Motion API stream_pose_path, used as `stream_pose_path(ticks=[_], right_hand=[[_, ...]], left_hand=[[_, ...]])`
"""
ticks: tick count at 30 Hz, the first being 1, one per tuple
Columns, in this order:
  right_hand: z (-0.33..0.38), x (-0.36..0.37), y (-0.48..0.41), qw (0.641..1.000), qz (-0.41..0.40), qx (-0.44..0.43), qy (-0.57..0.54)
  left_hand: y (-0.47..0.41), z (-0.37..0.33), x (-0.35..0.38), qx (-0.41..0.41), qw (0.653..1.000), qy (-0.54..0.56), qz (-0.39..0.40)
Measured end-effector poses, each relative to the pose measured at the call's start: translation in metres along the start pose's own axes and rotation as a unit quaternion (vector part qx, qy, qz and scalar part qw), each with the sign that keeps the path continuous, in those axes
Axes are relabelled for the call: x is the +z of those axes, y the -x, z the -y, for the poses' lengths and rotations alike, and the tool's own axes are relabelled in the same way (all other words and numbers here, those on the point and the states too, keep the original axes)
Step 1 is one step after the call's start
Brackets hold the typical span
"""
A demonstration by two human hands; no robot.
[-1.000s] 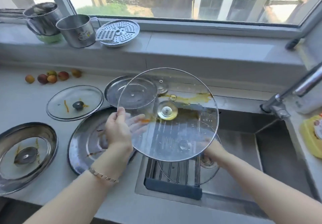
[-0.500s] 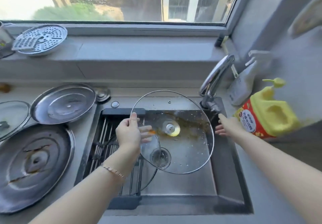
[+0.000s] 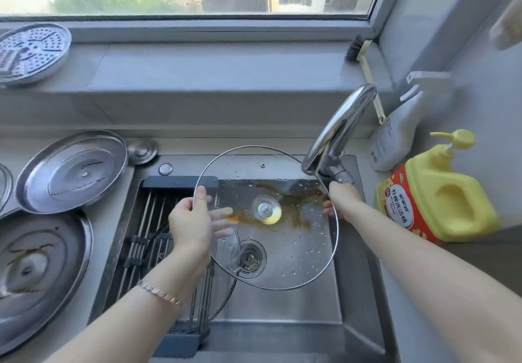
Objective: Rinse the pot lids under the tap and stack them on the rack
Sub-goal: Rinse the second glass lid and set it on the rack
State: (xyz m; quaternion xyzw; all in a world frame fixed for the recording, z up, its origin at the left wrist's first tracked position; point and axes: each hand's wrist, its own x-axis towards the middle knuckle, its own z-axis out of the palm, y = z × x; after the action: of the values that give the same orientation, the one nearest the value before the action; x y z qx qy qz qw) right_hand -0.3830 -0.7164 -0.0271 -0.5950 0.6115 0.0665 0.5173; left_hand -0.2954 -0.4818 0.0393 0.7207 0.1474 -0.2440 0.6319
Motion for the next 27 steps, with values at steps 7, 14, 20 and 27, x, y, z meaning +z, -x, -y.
stream_pose_path(ticks=[7, 14, 20, 27], right_hand=[[-0.005, 0.002, -0.007, 1.000, -0.012, 0.006, -0.024], [-0.014, -0.002, 0.000, 0.998, -0.016, -0.040, -0.036], [-0.014, -0.007, 0.004, 0.999, -0.001, -0.040, -0.023], [-0.035, 0.013, 0.046, 0.883, -0.118, -0.314, 0.329]], left_hand=[[0.002, 0.000, 0.005, 0.005, 1.000, 0.006, 0.009], [0.005, 0.001, 0.007, 0.011, 1.000, -0.003, 0.013], [0.007, 0.001, 0.009, 0.010, 1.000, -0.006, 0.015], [0.010, 0.001, 0.007, 0.008, 1.000, 0.003, 0.000]])
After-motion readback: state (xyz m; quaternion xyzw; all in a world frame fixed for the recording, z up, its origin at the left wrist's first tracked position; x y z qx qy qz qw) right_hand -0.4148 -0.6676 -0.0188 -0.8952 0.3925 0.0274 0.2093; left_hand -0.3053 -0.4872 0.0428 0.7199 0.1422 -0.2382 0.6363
